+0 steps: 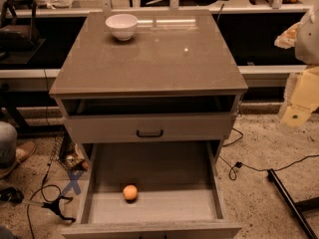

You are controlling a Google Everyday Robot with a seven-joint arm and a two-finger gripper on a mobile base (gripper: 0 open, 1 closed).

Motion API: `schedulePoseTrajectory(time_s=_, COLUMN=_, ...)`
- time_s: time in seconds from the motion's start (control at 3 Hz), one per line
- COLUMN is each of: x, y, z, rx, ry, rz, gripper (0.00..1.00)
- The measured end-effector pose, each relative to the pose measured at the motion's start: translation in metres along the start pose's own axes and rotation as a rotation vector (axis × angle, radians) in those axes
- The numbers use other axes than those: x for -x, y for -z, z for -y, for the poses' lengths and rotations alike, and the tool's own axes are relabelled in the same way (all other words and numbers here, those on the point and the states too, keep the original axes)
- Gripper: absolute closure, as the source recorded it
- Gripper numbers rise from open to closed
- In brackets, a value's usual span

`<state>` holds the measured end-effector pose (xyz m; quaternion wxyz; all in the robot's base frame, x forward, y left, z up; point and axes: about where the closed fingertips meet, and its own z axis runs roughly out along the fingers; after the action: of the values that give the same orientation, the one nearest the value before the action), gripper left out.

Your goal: Pick orange from middle drawer and place on counter

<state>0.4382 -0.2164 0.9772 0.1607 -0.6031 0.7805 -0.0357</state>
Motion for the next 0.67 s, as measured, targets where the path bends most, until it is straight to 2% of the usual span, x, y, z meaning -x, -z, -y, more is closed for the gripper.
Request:
schedulePoseTrajectory(time_s=0.33, x=-0.001, y=-0.001, z=0.001, rx=0.000, ry=-0.006, rz=0.010, gripper=0.00)
schedulePoseTrajectory(time_s=0.67, x=-0.008, y=-0.033, z=-0.009, rx=0.061, ry=-0.045, rz=0.079, gripper=0.00)
